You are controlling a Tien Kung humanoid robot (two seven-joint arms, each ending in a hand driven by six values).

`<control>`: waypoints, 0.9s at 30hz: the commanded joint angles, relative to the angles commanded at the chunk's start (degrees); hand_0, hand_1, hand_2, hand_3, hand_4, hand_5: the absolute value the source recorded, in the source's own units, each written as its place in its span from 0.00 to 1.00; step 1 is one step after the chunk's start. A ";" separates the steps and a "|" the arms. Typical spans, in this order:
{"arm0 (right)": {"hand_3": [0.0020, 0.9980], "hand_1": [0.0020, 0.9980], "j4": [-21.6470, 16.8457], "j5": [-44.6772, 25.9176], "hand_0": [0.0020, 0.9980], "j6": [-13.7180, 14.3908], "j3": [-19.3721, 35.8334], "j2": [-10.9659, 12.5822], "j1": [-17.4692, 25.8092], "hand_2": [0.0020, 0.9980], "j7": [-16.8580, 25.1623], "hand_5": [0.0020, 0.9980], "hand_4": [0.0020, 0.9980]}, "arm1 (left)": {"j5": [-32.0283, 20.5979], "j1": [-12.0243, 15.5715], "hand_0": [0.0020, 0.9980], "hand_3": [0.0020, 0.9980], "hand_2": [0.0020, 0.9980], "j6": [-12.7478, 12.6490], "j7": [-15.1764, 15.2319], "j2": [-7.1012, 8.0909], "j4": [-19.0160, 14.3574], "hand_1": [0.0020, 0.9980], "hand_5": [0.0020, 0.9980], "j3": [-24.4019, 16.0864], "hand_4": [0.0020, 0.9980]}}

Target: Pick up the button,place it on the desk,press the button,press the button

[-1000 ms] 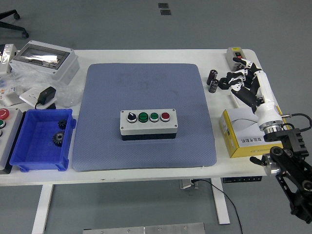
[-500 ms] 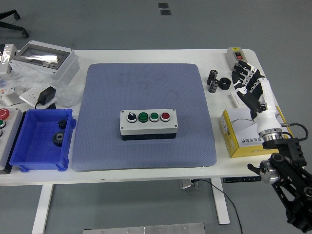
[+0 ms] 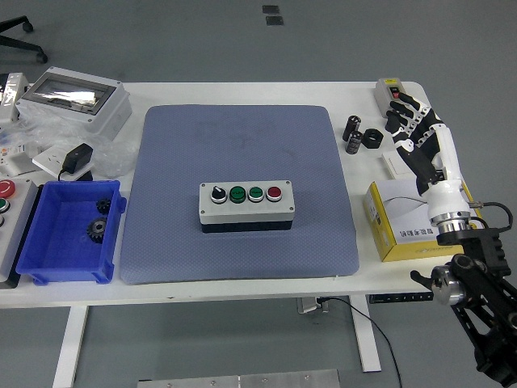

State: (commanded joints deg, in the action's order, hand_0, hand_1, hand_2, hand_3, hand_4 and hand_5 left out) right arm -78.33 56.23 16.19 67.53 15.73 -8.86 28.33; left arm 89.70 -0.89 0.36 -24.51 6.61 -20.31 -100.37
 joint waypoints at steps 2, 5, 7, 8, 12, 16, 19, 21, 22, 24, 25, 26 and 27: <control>0.81 0.77 -0.26 0.50 0.78 0.33 0.23 -0.09 0.10 0.79 0.05 0.42 0.73 | -0.09 0.04 0.58 0.61 0.47 -0.05 -0.09 0.07 -0.01 0.47 0.00 0.08 0.15; 0.84 0.79 -1.27 3.55 0.80 1.26 0.47 -0.07 0.15 0.83 -0.93 0.45 0.75 | -0.13 0.09 0.58 0.61 0.47 -0.28 -0.19 0.12 -0.01 0.47 0.00 0.15 0.17; 0.84 0.79 -1.76 5.40 0.80 1.68 0.40 -0.07 0.08 0.83 -1.64 0.45 0.75 | -0.08 0.09 0.58 0.61 0.47 -0.36 -0.24 0.06 -0.01 0.47 0.00 0.15 0.17; 0.84 0.79 -1.98 6.22 0.80 1.86 0.34 -0.08 0.04 0.83 -1.97 0.45 0.75 | -0.03 0.08 0.58 0.61 0.47 -0.38 -0.28 -0.01 -0.03 0.47 0.00 0.12 0.17; 0.99 0.85 -2.73 8.37 0.84 2.43 0.39 -0.25 0.03 0.94 -2.77 0.66 0.86 | 0.38 -0.13 0.59 0.61 0.47 -0.23 -0.29 -0.23 0.00 0.47 0.00 -0.12 0.18; 0.99 0.85 -3.48 9.35 0.84 2.95 0.87 -0.24 0.38 0.94 -3.03 0.66 0.86 | 0.85 -0.69 0.59 0.61 0.47 0.10 0.00 -0.11 0.17 0.47 0.00 -0.42 0.18; 1.00 0.87 -3.80 9.54 0.87 3.32 1.35 -0.18 0.50 0.96 -3.09 0.68 0.88 | 0.89 -1.07 0.59 0.62 0.47 0.23 0.33 0.18 0.38 0.47 0.00 -0.47 0.18; 1.00 0.87 -3.92 9.47 0.87 3.61 1.69 -0.11 0.43 0.96 -3.10 0.68 0.88 | 0.89 -1.25 0.59 0.62 0.47 0.34 0.59 0.30 0.56 0.47 0.00 -0.45 0.18; 1.00 0.87 -3.94 9.37 0.87 3.71 1.87 -0.09 0.41 0.96 -3.08 0.68 0.88 | 0.92 -1.29 0.59 0.62 0.47 0.42 0.74 0.32 0.68 0.47 0.00 -0.44 0.18; 1.00 0.88 -3.85 9.02 0.88 3.82 2.16 -0.11 0.47 0.96 -2.99 0.69 0.88 | 0.98 -1.31 0.59 0.61 0.47 0.52 1.13 0.32 0.94 0.48 0.00 -0.39 0.19; 1.00 0.88 -3.75 8.75 0.88 3.88 2.31 -0.14 0.55 0.96 -2.93 0.69 0.88 | 1.03 -1.30 0.59 0.61 0.47 0.53 1.43 0.29 1.13 0.48 0.00 -0.37 0.19; 1.00 0.88 -3.62 8.41 0.88 3.97 2.49 -0.17 0.70 0.96 -2.89 0.69 0.88 | 1.15 -1.28 0.59 0.61 0.47 0.49 1.95 0.25 1.42 0.48 0.00 -0.36 0.19; 1.00 0.88 -3.55 8.20 0.88 4.01 2.59 -0.19 0.80 0.96 -2.88 0.69 0.88 | 1.24 -1.26 0.59 0.61 0.47 0.45 2.31 0.21 1.61 0.48 0.00 -0.37 0.19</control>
State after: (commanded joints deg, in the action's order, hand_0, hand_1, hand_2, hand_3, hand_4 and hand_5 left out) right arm -81.88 64.43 20.20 70.12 15.54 -8.06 25.45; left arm 90.93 -2.14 0.81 -22.19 6.82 -18.70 -100.74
